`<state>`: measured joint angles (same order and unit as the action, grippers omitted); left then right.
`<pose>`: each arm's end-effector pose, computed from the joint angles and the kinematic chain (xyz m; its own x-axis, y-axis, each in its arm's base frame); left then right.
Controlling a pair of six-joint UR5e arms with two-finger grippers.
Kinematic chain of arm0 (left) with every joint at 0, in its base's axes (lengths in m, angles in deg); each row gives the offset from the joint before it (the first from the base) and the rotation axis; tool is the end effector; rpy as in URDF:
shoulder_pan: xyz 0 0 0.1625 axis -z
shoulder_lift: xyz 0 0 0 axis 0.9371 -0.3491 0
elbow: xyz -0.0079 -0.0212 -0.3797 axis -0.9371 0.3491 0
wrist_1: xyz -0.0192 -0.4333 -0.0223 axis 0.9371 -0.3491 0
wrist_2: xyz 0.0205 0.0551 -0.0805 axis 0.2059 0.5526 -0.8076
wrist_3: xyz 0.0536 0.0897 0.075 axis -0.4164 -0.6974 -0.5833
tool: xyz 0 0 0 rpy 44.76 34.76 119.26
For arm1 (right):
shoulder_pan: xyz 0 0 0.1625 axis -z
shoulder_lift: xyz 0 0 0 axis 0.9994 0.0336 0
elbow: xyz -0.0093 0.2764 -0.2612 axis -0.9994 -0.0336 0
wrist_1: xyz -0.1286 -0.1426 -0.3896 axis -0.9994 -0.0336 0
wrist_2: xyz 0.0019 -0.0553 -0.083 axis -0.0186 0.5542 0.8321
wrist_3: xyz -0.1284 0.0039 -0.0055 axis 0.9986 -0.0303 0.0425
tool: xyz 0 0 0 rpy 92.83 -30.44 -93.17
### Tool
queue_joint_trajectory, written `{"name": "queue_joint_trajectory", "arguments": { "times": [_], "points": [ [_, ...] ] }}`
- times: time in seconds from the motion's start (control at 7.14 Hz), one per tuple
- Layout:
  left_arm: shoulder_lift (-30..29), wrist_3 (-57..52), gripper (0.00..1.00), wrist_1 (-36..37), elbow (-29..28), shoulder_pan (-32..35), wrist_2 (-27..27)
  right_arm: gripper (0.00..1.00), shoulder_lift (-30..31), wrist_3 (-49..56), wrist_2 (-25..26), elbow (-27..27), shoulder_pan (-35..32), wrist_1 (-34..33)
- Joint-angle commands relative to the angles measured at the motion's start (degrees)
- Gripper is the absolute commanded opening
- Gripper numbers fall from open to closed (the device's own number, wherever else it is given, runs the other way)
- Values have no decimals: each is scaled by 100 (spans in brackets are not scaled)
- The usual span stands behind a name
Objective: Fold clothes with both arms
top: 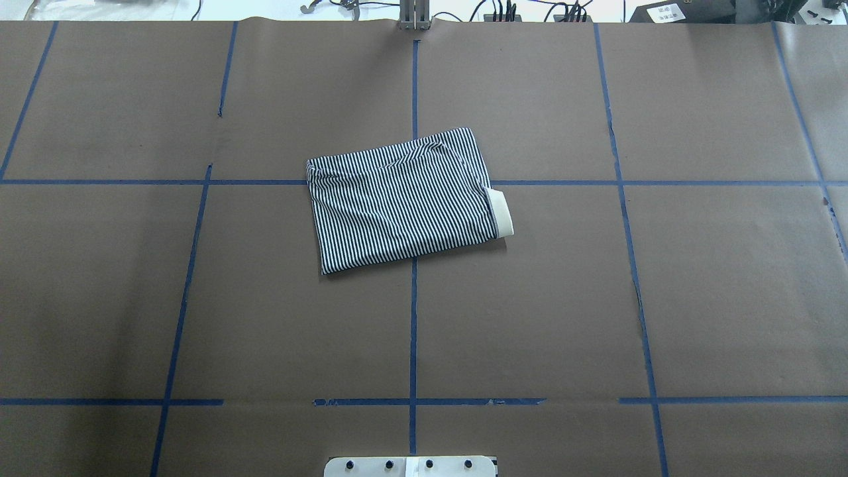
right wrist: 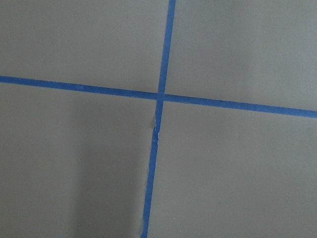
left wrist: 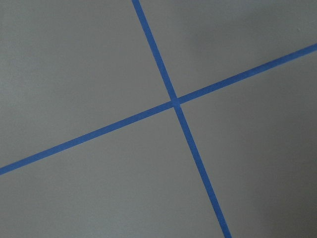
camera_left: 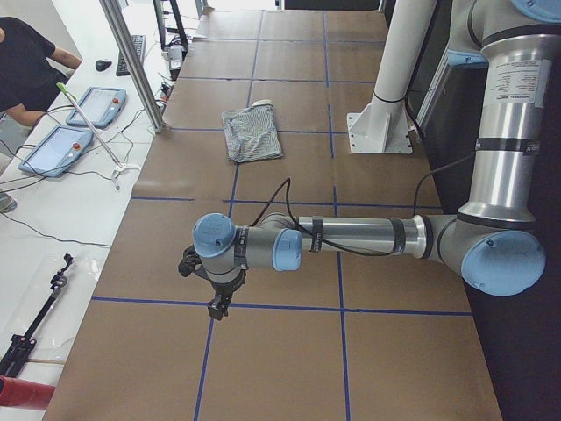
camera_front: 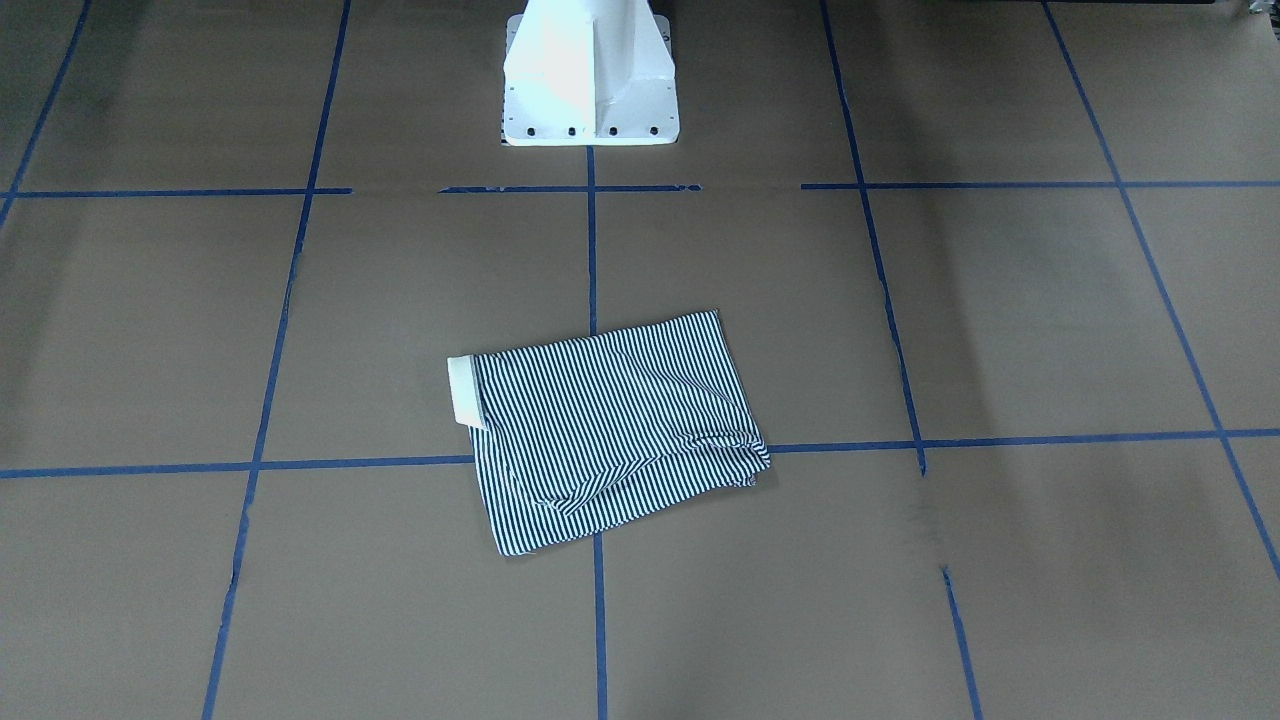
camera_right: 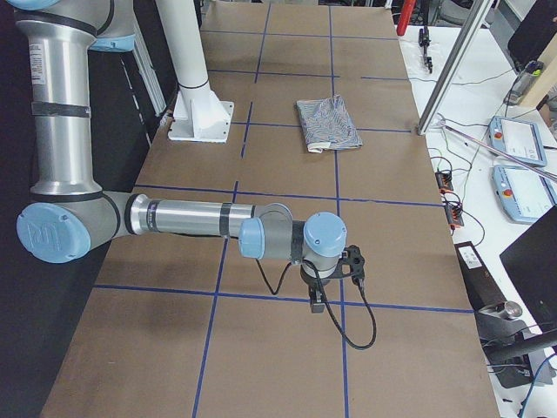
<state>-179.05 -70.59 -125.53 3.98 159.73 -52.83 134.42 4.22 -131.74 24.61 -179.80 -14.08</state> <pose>-0.0448 -0.5331 0.6306 0.6731 0.3658 -0.6428 -0.2404 0.9301 0.2776 0.0558 -0.5044 0.6343 0.6907 -0.1046 0.7156 0.0587 0.9943 0.0887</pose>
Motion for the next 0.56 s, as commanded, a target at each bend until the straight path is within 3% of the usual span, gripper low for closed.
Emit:
{"name": "queue_joint_trajectory", "arguments": {
  "times": [0.0, 0.28, 0.42],
  "points": [
    [-18, 308, 100, 20, -1, 10, -8, 100, 0, -5, 9, -24, 5, -7],
    [-61, 1633, 100, -6, 7, 1, -8, 100, 0, -5, 17, -33, -4, -7],
    [-53, 1629, 100, -14, 7, 1, -8, 100, 0, -5, 17, -24, -4, -7]
  ]
}}
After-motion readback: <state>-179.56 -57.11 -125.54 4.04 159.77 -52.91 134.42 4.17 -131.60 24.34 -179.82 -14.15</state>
